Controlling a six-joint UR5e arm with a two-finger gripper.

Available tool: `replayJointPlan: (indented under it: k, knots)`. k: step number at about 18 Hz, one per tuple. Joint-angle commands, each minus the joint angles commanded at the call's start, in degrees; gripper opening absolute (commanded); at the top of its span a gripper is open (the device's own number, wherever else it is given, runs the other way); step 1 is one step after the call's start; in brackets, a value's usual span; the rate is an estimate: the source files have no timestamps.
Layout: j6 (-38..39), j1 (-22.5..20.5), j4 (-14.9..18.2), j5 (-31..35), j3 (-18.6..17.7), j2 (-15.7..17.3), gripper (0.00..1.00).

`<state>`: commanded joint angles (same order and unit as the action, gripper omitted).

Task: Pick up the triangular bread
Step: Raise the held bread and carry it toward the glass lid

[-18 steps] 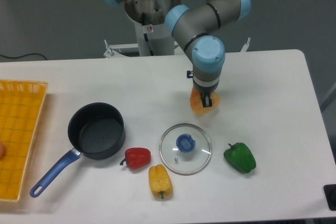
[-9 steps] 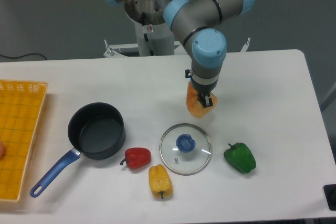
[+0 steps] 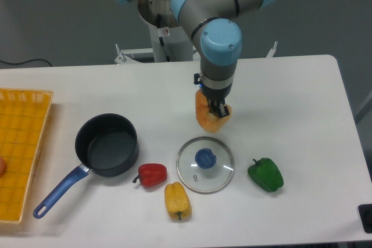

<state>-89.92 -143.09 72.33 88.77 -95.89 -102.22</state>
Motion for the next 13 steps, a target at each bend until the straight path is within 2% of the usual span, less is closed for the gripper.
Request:
replayJointPlan:
  k: [5,13]
  knots:
    - [2.7,0.6,-0.3,-2.4,2.3,-0.7,0.12]
    - [3.7,1.8,-0.6,-2.2,2.1,-1.8,0.12]
